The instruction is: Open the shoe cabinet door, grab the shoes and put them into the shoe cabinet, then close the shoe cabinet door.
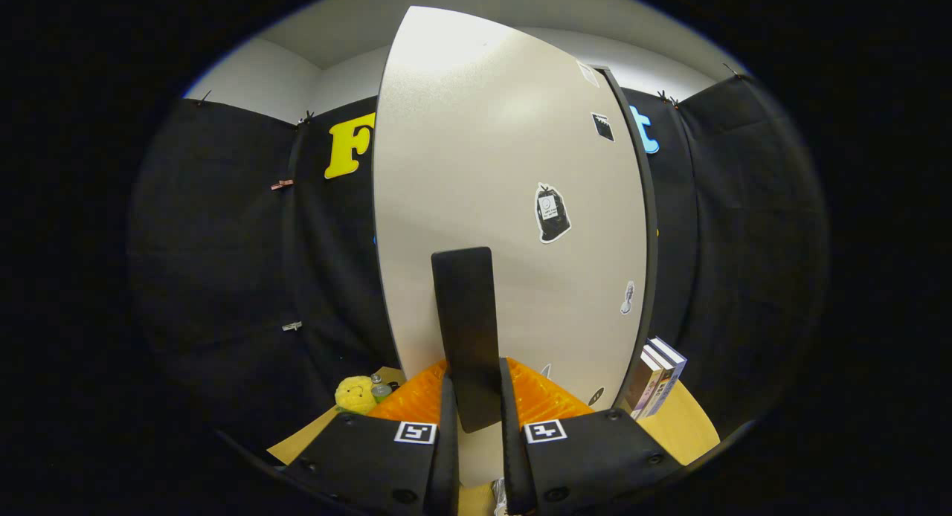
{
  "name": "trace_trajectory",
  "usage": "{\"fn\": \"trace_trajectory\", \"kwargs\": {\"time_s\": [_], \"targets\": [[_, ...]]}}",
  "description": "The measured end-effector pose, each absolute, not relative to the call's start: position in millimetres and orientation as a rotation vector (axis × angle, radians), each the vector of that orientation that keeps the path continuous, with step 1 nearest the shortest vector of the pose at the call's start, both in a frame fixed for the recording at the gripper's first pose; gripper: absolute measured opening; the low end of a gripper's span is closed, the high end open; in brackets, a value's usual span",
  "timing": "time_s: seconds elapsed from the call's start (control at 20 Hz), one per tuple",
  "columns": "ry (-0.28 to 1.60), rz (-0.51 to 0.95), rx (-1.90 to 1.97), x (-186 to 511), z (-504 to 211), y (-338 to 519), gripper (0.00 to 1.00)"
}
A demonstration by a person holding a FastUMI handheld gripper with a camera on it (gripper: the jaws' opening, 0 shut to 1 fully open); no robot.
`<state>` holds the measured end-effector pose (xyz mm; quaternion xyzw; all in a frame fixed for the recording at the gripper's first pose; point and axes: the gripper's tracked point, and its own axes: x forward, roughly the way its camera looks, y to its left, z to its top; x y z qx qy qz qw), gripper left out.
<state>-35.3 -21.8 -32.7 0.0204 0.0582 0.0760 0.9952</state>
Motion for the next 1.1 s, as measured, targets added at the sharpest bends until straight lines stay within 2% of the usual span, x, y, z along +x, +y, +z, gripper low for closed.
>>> {"fn": "trace_trajectory", "kwargs": {"time_s": [0.4,1.1], "targets": [[0.115,0.146,0.06,-61,-28,-56,0.28],[0.14,0.051,0.074,-90,-29,-107,0.27]]}}
